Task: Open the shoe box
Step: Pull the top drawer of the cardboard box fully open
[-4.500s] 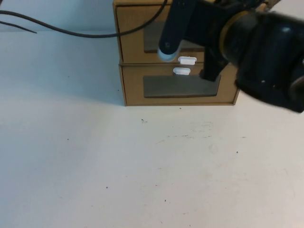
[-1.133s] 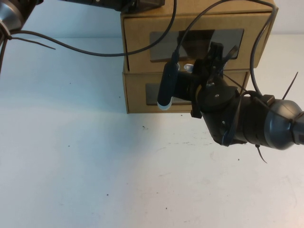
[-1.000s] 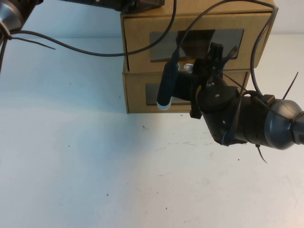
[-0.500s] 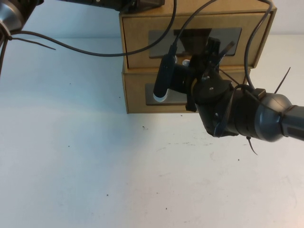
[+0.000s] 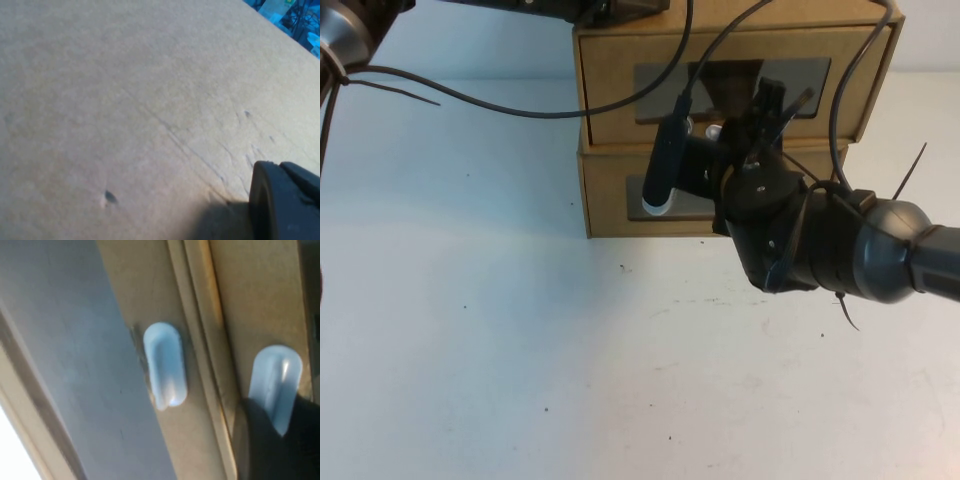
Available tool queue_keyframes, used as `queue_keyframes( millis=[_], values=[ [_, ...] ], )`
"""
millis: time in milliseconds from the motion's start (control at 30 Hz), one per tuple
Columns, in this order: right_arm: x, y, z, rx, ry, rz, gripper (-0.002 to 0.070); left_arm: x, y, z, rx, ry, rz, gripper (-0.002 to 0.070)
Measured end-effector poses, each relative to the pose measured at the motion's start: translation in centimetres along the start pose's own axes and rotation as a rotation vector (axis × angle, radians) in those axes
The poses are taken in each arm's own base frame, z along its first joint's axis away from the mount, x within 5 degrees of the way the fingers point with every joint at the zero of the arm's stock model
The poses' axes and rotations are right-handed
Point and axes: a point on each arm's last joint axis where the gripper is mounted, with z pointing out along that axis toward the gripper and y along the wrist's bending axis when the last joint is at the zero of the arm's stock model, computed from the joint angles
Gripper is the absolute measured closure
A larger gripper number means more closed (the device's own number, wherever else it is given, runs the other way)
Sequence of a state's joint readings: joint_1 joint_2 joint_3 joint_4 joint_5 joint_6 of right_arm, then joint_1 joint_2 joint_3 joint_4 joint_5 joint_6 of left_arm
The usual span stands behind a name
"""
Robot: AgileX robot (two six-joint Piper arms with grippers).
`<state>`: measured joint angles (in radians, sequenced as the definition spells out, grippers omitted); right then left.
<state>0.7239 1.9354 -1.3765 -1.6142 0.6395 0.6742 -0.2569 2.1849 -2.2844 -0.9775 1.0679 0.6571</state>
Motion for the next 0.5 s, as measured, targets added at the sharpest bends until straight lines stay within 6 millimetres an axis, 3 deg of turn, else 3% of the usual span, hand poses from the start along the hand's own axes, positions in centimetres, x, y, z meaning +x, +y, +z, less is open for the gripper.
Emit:
queue_keyframes(
  millis=[500],
  values=[
    [0.8, 2.5, -6.6, -0.025, 0.019, -0.088, 0.0574, 0.2, 0.3, 0.4, 0.006, 0.005, -0.012, 0.0680]
  ],
)
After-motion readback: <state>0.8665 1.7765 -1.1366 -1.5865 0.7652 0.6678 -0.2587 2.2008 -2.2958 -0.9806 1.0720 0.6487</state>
